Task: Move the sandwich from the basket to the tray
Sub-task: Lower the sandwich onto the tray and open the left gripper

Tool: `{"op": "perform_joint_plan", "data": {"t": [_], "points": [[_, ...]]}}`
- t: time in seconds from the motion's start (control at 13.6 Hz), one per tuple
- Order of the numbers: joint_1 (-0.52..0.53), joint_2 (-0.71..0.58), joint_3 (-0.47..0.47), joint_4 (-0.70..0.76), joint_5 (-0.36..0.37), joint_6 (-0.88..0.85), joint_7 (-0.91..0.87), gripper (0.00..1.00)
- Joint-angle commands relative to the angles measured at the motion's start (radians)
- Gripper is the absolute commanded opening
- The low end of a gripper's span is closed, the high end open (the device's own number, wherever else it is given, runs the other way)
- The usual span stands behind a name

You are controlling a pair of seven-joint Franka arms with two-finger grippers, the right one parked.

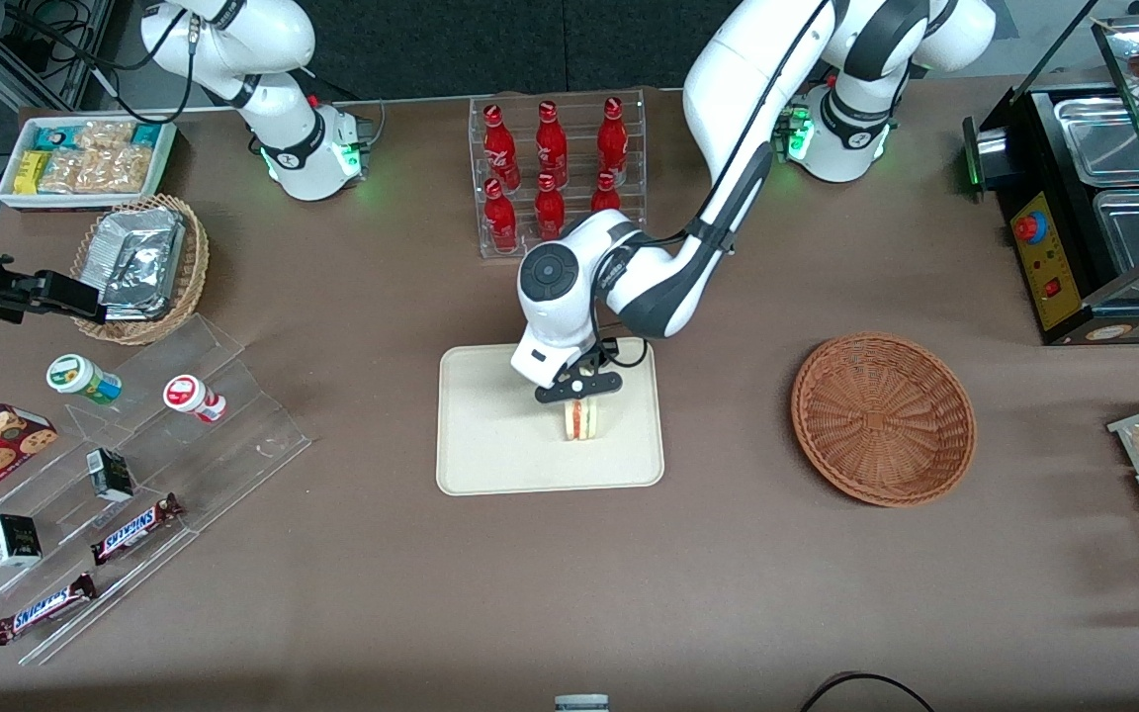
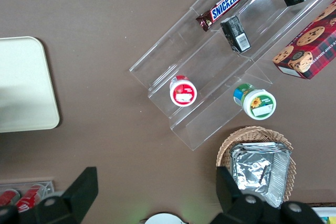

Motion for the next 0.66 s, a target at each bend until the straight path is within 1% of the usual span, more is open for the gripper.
{"op": "perform_joint_plan", "data": {"t": [0.0, 0.07, 0.15, 0.22, 0.3, 0.44, 0.59], "points": [[-0.021, 0.036, 0.015, 0.054, 0.021, -0.005, -0.016, 0.11], [-0.021, 0.038, 0.015, 0.054, 0.021, -0.005, -0.017, 0.13], [-0.021, 0.036, 0.015, 0.054, 0.021, -0.005, -0.016, 0.27], [-0.019, 0.035, 0.015, 0.054, 0.021, -0.007, -0.013, 0.65], [-0.018, 0.027, 0.016, 0.054, 0.022, -0.01, -0.008, 0.99], [-0.01, -0.01, 0.019, 0.056, 0.021, -0.029, -0.014, 0.99], [-0.004, -0.062, 0.03, 0.06, 0.015, -0.088, -0.019, 0.99]]}}
